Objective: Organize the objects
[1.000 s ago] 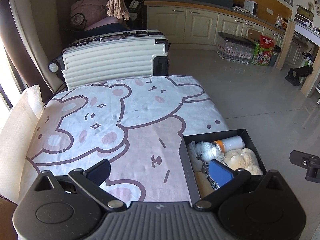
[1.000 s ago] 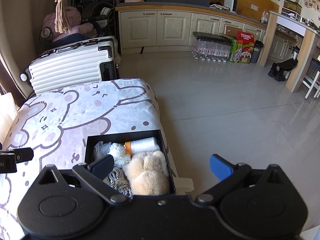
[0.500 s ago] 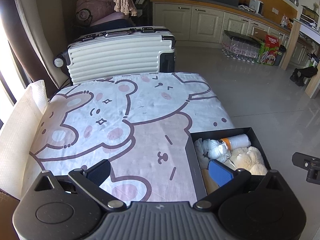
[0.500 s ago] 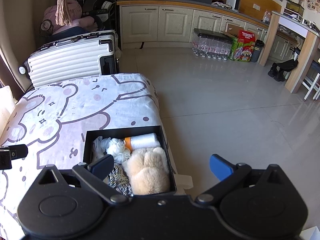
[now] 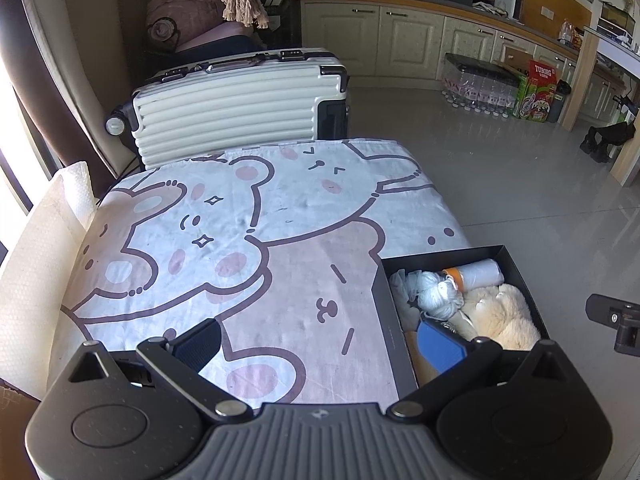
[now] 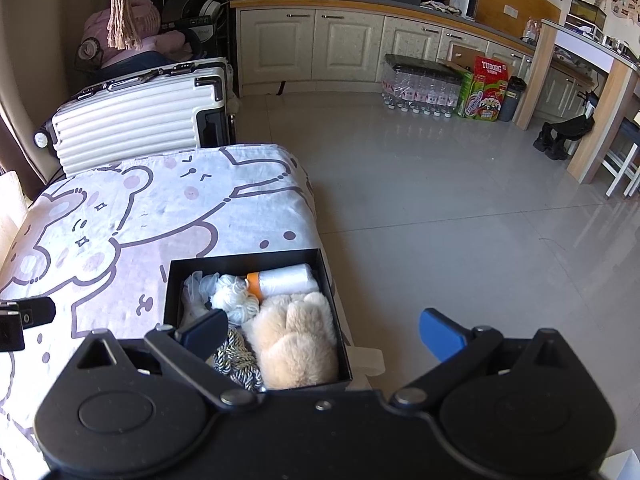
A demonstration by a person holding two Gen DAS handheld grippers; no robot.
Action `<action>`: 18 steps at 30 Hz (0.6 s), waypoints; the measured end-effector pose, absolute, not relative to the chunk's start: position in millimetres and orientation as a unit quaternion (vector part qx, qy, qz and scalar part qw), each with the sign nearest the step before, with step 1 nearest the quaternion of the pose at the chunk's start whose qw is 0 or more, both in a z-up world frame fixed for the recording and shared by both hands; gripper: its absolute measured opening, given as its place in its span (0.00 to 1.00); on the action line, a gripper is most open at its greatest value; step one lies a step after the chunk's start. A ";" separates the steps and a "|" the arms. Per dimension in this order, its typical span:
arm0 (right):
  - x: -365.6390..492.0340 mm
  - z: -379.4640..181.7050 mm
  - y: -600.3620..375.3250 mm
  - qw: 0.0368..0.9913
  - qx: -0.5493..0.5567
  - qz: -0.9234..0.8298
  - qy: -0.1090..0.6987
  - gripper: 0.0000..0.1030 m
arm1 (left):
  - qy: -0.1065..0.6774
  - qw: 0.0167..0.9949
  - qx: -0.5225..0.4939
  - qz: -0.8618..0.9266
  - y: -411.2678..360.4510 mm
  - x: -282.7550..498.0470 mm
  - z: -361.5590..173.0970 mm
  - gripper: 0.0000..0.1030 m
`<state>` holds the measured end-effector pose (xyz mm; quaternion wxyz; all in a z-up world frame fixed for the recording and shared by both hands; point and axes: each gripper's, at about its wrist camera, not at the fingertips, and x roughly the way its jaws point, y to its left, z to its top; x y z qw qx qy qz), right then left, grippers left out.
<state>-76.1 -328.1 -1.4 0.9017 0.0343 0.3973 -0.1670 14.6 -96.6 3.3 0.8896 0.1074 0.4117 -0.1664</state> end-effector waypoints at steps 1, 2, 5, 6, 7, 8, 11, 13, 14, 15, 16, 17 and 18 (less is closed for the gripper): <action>-76.2 -1.4 -328.1 0.902 0.034 -0.167 0.397 1.00 | 0.412 0.889 0.107 -0.167 -96.6 14.5 3.2 1.00; -76.3 -1.5 -328.0 0.902 0.034 -0.167 0.397 1.00 | 0.412 0.889 0.106 -0.167 -96.3 14.6 3.4 1.00; -76.3 -1.6 -327.9 0.902 0.034 -0.167 0.397 1.00 | 0.413 0.889 0.107 -0.167 -95.9 14.8 2.5 1.00; -76.3 -1.5 -327.9 0.902 0.034 -0.167 0.397 1.00 | 0.414 0.888 0.107 -0.167 -95.6 14.9 2.3 1.00; -76.3 -1.5 -327.9 0.902 0.034 -0.167 0.397 1.00 | 0.414 0.888 0.107 -0.167 -95.3 14.9 2.0 1.00; -76.3 -1.5 -328.0 0.902 0.034 -0.167 0.397 1.00 | 0.415 0.888 0.107 -0.167 -95.0 15.0 1.7 1.00; -76.1 -2.8 -327.4 0.901 0.034 -0.166 0.398 1.00 | 0.416 0.887 0.107 -0.168 -94.5 15.6 1.3 1.00; -76.2 -3.9 -327.0 0.901 0.034 -0.165 0.399 1.00 | 0.417 0.887 0.107 -0.168 -94.1 15.8 1.0 1.00; -76.2 -3.8 -326.9 0.901 0.034 -0.166 0.399 1.00 | 0.418 0.886 0.106 -0.168 -94.2 16.1 0.9 1.00; -76.2 -3.8 -326.8 0.901 0.033 -0.166 0.399 1.00 | 0.419 0.886 0.106 -0.167 -94.1 16.2 0.9 1.00; -76.3 -4.4 -326.2 0.901 0.033 -0.166 0.399 1.00 | 0.420 0.886 0.105 -0.167 -94.1 16.4 0.9 1.00; -76.2 -4.4 -326.3 0.901 0.033 -0.166 0.399 1.00 | 0.421 0.885 0.105 -0.168 -94.2 16.5 0.7 1.00; -76.3 -4.4 -326.2 0.901 0.033 -0.166 0.399 1.00 | 0.421 0.885 0.105 -0.168 -94.3 16.4 0.5 1.00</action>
